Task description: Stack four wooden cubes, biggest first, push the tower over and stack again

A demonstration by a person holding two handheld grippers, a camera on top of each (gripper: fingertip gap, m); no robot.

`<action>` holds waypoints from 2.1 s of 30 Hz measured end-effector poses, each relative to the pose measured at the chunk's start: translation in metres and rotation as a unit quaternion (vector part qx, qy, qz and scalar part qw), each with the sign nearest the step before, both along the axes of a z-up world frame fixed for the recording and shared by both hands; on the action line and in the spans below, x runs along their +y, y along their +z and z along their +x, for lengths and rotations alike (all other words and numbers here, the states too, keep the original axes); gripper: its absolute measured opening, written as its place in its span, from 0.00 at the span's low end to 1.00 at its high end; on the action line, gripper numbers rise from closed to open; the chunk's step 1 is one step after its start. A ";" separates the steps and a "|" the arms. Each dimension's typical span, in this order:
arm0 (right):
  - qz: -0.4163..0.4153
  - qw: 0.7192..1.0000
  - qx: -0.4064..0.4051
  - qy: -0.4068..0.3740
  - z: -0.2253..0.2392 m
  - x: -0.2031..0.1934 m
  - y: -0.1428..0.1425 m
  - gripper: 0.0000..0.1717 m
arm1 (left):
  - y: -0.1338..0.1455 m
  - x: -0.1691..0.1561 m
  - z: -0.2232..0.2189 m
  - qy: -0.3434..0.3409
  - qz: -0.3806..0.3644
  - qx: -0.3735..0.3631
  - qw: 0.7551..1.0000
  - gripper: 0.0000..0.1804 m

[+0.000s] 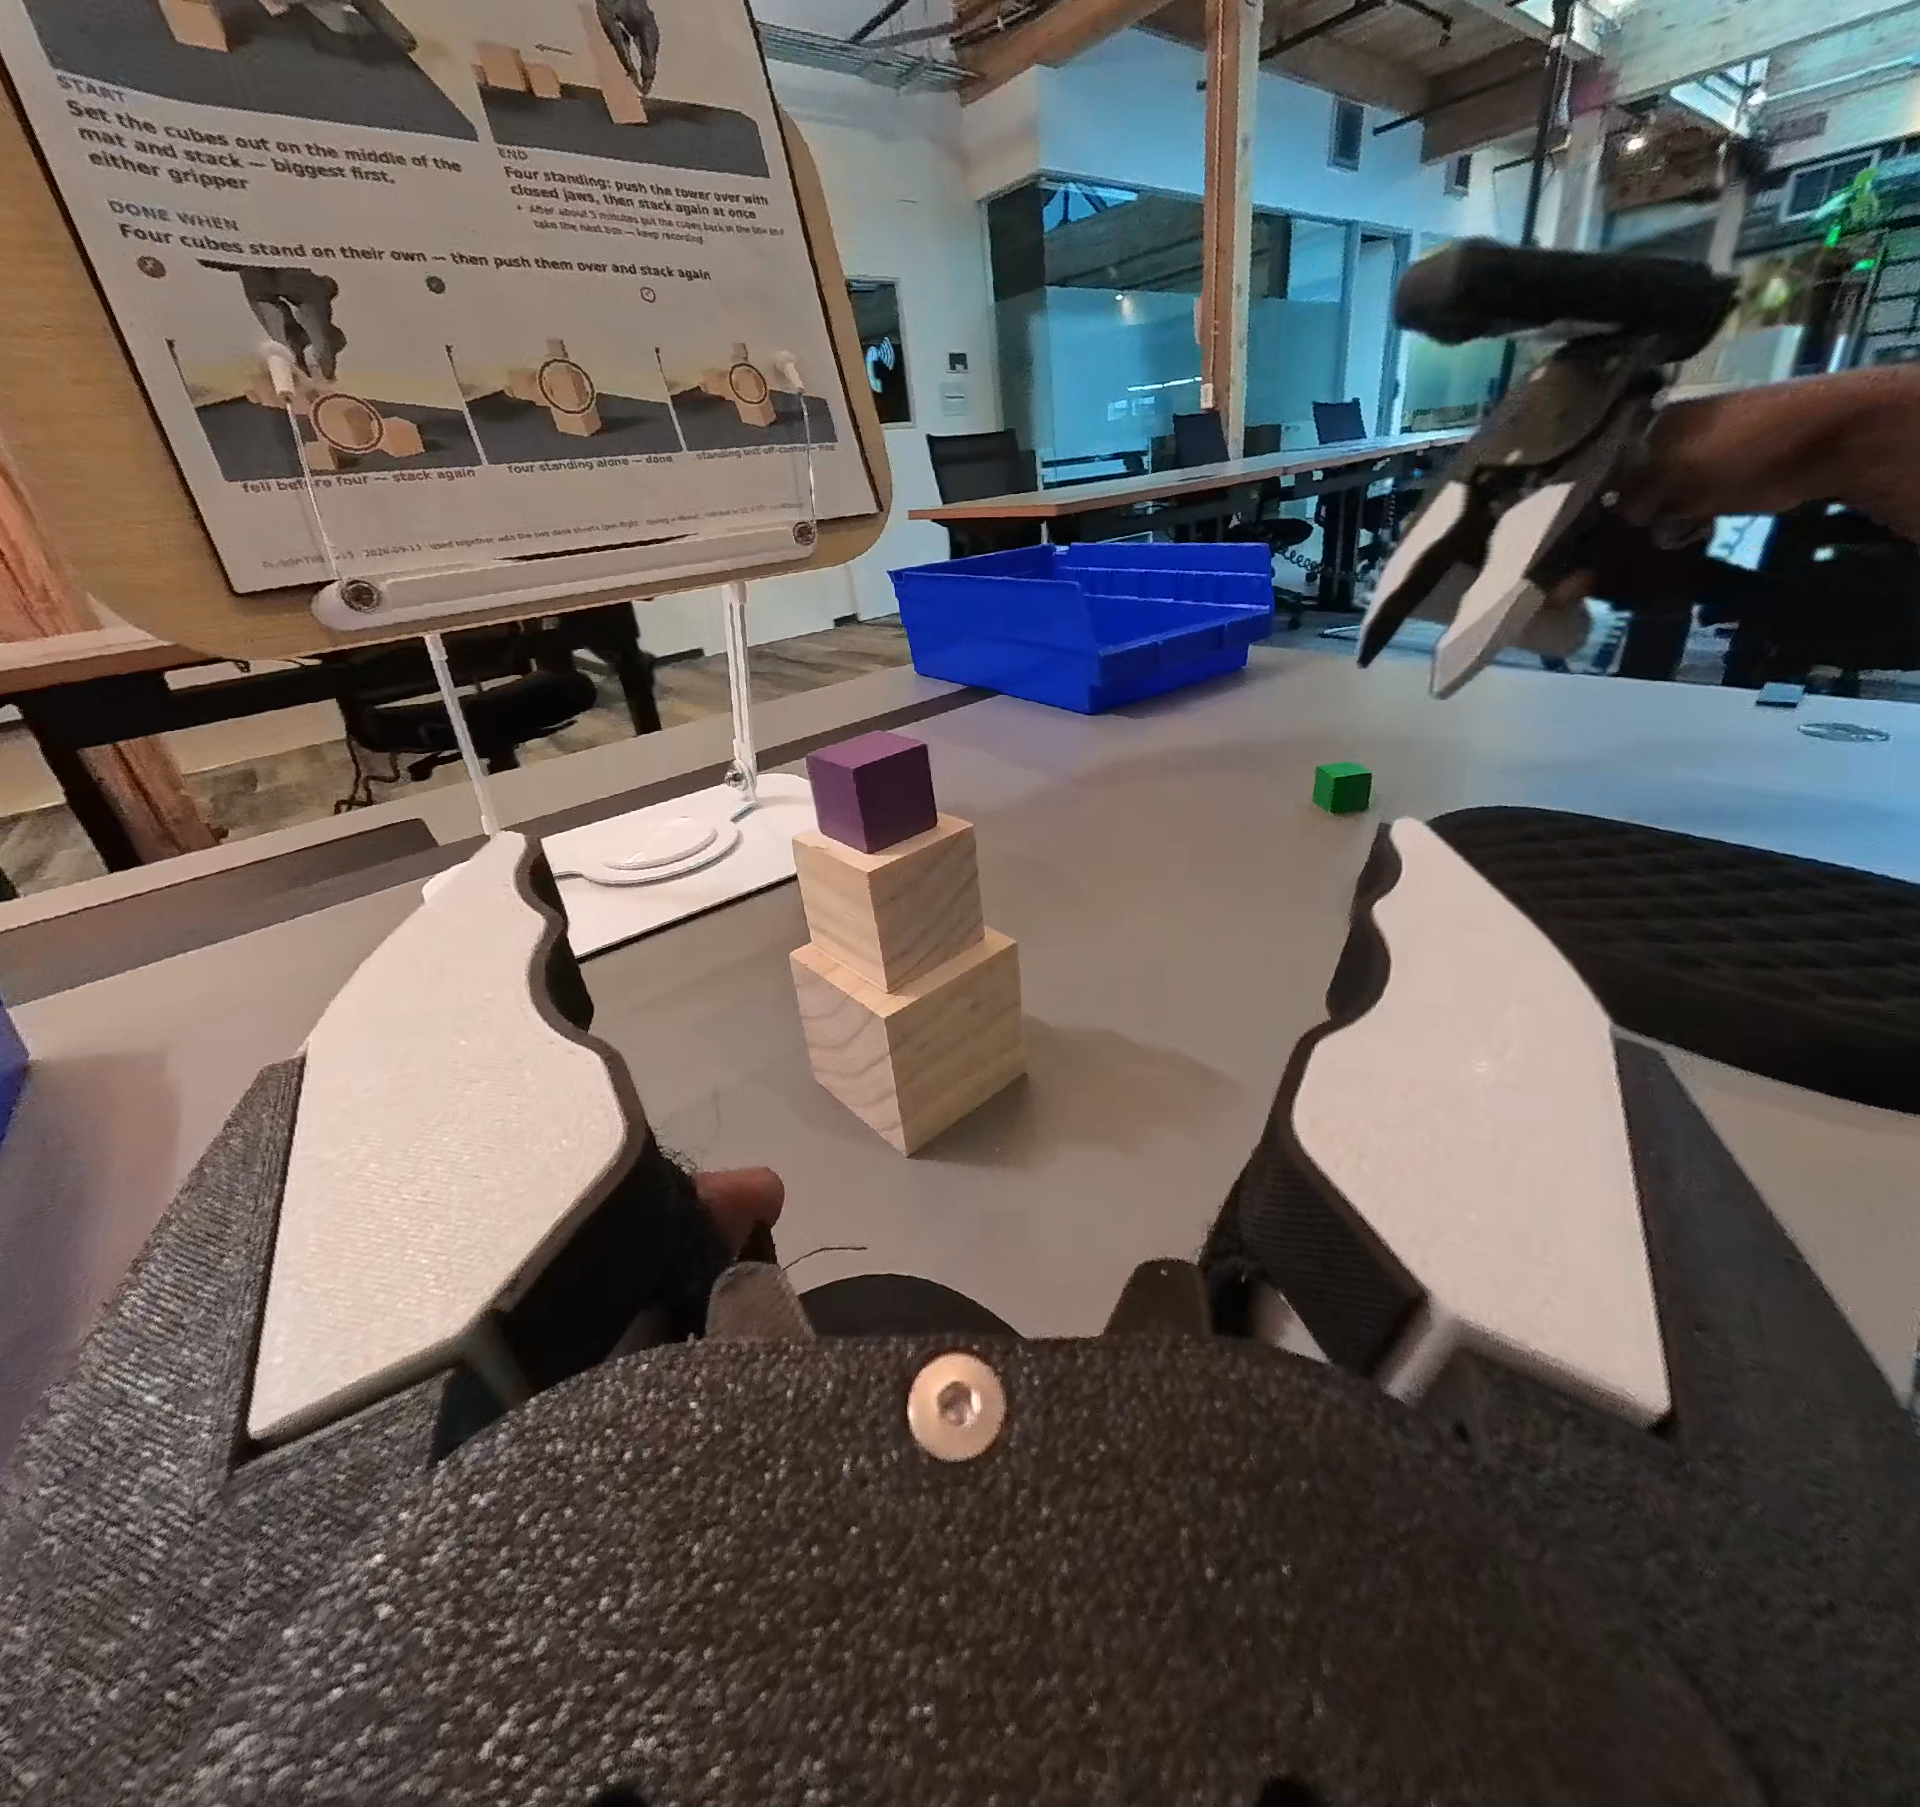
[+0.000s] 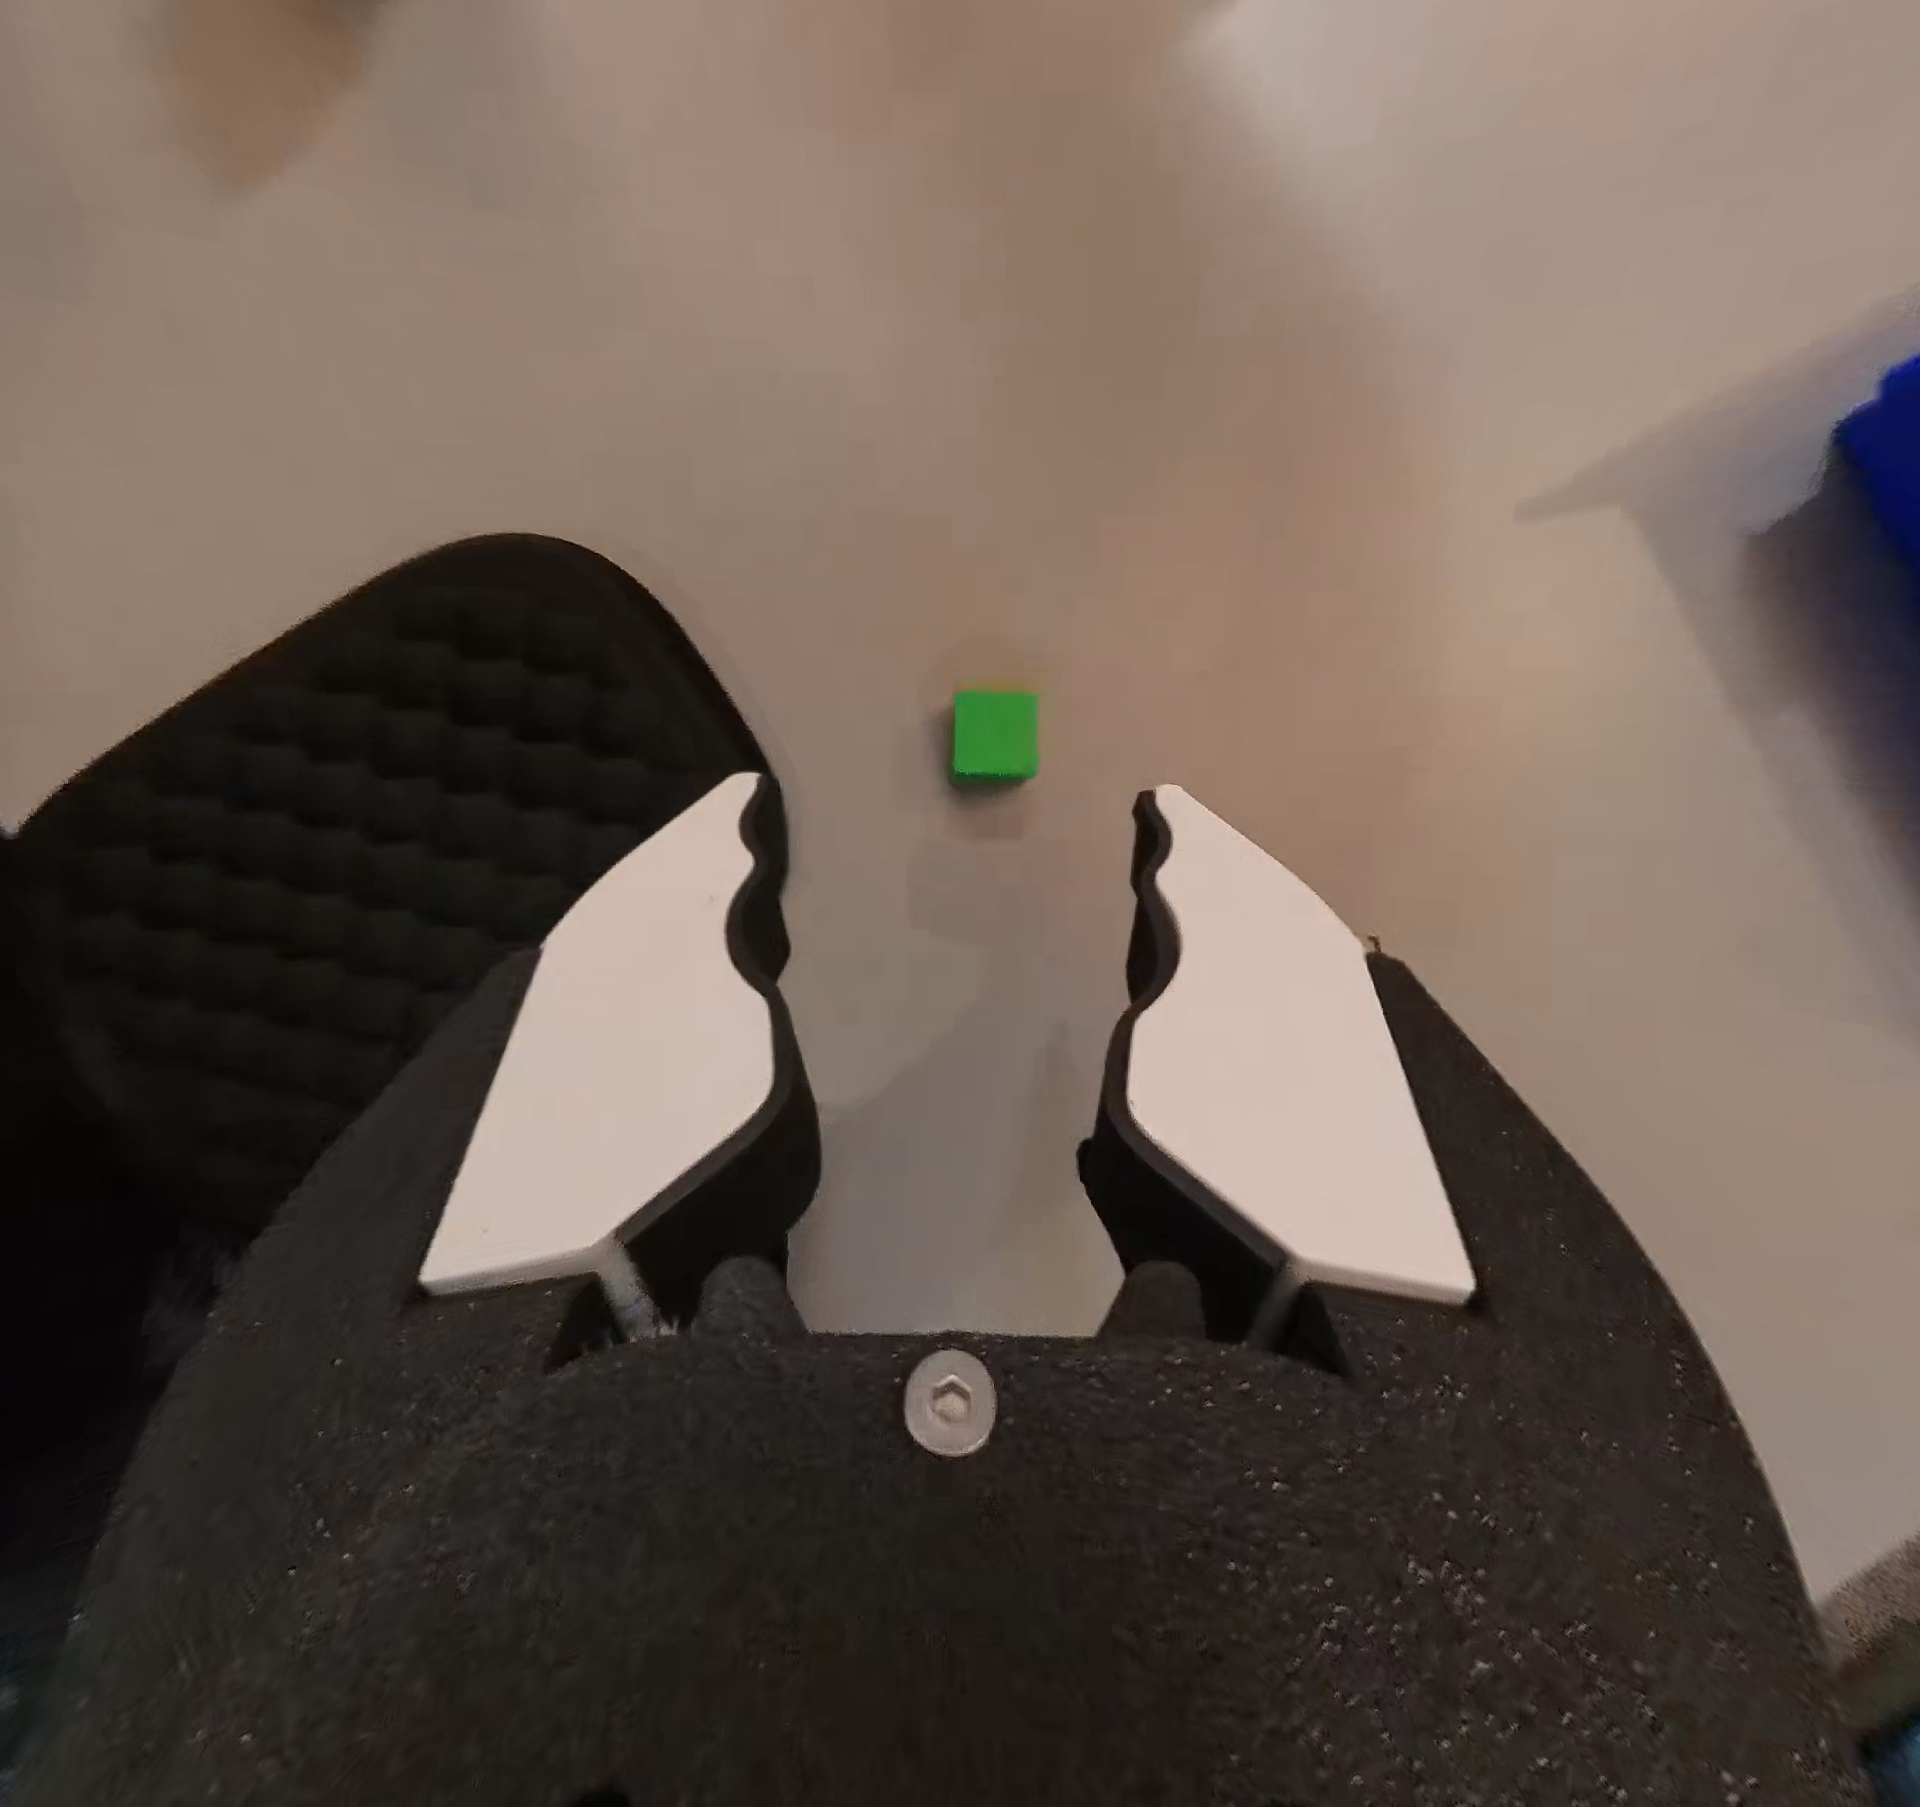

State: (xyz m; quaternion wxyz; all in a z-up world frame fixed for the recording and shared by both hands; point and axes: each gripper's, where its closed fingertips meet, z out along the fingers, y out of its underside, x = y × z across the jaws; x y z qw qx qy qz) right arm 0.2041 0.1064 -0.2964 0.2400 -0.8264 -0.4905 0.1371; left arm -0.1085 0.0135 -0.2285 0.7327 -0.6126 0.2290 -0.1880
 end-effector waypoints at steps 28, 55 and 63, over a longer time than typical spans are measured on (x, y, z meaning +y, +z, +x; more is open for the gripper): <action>-0.005 0.977 -0.001 0.212 -0.184 -0.010 0.079 0.12 | -0.004 0.001 0.002 -0.015 -0.019 -0.002 1.000 0.75; -0.025 0.954 -0.102 0.282 -0.293 -0.015 0.056 0.12 | -0.003 -0.001 0.003 -0.023 -0.011 -0.006 1.000 0.74; -0.026 0.956 -0.094 0.278 -0.293 -0.013 0.054 0.12 | -0.003 -0.001 0.003 -0.025 -0.010 -0.008 1.000 0.74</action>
